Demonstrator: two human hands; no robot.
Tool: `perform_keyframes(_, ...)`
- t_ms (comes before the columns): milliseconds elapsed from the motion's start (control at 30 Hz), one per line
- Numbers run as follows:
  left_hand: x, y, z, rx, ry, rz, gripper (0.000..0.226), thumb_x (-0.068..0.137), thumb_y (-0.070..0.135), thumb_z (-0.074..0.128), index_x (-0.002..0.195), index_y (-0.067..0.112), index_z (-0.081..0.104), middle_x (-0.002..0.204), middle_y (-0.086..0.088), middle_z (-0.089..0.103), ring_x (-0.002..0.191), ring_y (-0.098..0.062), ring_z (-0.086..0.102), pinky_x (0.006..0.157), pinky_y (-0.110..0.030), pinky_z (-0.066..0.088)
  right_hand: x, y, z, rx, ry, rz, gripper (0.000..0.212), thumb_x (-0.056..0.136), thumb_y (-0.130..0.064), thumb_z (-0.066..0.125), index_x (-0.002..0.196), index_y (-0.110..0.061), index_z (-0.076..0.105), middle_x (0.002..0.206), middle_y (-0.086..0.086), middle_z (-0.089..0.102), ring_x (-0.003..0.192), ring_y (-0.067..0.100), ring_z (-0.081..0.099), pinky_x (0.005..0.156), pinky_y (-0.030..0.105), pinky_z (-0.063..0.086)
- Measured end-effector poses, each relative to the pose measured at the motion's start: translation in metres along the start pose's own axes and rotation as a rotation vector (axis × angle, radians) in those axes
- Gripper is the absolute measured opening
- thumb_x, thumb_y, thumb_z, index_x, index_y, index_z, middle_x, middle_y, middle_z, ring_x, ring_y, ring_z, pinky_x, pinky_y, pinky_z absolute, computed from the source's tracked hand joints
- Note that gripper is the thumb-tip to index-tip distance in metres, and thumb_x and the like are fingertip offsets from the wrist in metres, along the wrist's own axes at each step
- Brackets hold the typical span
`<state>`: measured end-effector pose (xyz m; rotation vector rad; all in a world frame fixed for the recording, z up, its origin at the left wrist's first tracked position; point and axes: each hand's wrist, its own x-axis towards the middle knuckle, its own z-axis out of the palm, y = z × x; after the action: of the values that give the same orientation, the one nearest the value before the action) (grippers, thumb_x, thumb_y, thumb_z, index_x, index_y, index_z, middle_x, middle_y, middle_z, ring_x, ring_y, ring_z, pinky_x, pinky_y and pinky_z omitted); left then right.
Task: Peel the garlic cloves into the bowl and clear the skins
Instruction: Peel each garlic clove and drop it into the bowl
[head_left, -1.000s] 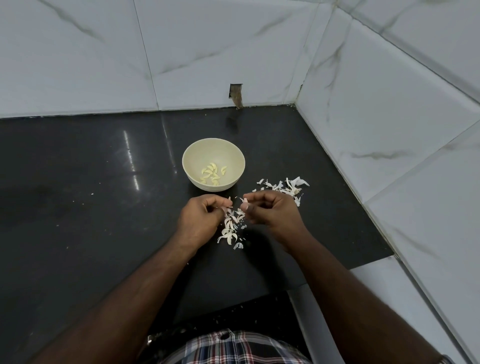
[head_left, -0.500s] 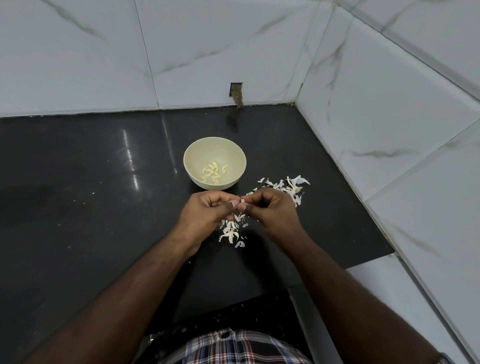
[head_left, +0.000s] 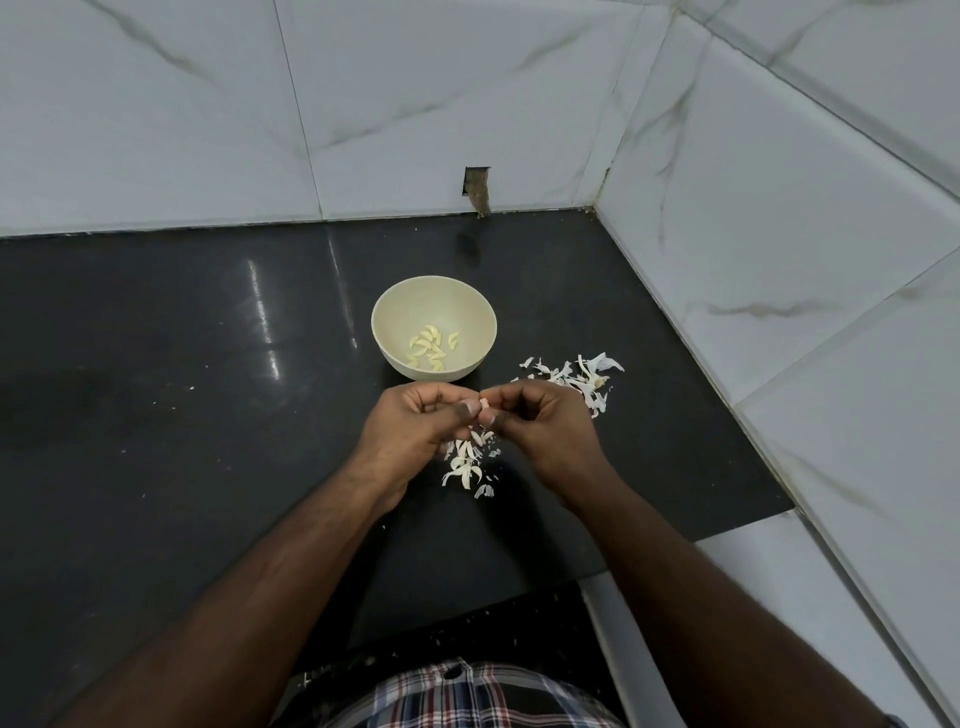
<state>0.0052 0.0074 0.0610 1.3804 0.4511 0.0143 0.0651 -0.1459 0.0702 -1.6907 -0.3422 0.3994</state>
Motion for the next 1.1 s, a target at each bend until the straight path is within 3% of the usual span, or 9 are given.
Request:
perform_keyframes(267,0.0,-0.001,-0.002,-0.077,-0.033,-0.018,0.008,0.09,0.012,0.072,0.096,0.009,0.078,0.082,-0.011,0.071,0.065,-0.007,0.059,0.055,-0.019,0.041,-0.003,-0.009,0.003,0.041,0.037,-0.035,0.024,0.079,0.008,0.076,0.082,-0.016,0.073,0.074,-0.003,0.075,0.071,0.008,0.07,0.07,0.02,0.056)
perform_keyframes(433,0.0,-0.001,-0.002,-0.083,-0.041,0.001,0.011,0.09,0.009,0.072,0.096,0.013,0.08,0.081,-0.011,0.069,0.071,-0.01,0.058,0.055,-0.02,0.041,-0.004,-0.007,0.005,0.089,0.059,-0.006,0.017,0.079,0.01,0.076,0.084,-0.006,0.071,0.073,0.0,0.073,0.069,0.009,0.068,0.067,0.021,0.054)
perform_keyframes(600,-0.003,-0.002,-0.002,-0.011,-0.067,0.099,0.024,0.088,-0.004,0.07,0.106,0.01,0.077,0.091,-0.011,0.077,0.084,-0.015,0.069,0.066,-0.02,0.05,-0.001,-0.005,0.005,0.2,0.044,0.107,0.007,0.084,0.001,0.075,0.091,-0.002,0.075,0.087,0.021,0.074,0.085,0.032,0.072,0.085,0.045,0.059)
perform_keyframes(700,-0.003,-0.001,0.0,0.052,-0.001,0.148,0.022,0.084,-0.002,0.075,0.103,0.007,0.077,0.089,-0.01,0.078,0.081,-0.014,0.073,0.073,-0.021,0.057,-0.001,-0.01,0.004,0.282,0.031,0.177,0.01,0.087,0.002,0.07,0.097,0.004,0.069,0.09,0.025,0.073,0.085,0.031,0.073,0.082,0.04,0.06)
perform_keyframes(900,0.003,-0.002,-0.001,0.198,0.057,0.224,0.02,0.08,0.005,0.082,0.095,0.018,0.079,0.083,-0.003,0.077,0.078,-0.011,0.071,0.077,-0.024,0.057,0.002,-0.02,0.001,0.238,0.032,0.236,0.016,0.087,0.005,0.069,0.098,-0.002,0.061,0.094,0.028,0.072,0.078,0.027,0.072,0.069,0.033,0.059)
perform_keyframes(1000,0.006,-0.004,-0.004,0.268,0.048,0.253,0.022,0.079,0.008,0.083,0.093,0.026,0.079,0.083,0.001,0.076,0.082,-0.018,0.072,0.082,-0.033,0.059,0.004,-0.022,0.001,0.213,0.015,0.227,0.015,0.086,0.007,0.068,0.094,-0.004,0.06,0.084,0.023,0.073,0.073,0.026,0.071,0.065,0.031,0.058)
perform_keyframes(1100,0.007,-0.003,-0.004,0.309,0.049,0.257,0.024,0.079,0.008,0.082,0.087,0.03,0.076,0.08,0.003,0.075,0.078,-0.015,0.07,0.078,-0.036,0.059,0.007,-0.022,0.001,0.192,0.012,0.218,0.018,0.085,0.012,0.064,0.089,-0.005,0.059,0.076,0.018,0.07,0.065,0.022,0.069,0.061,0.029,0.057)
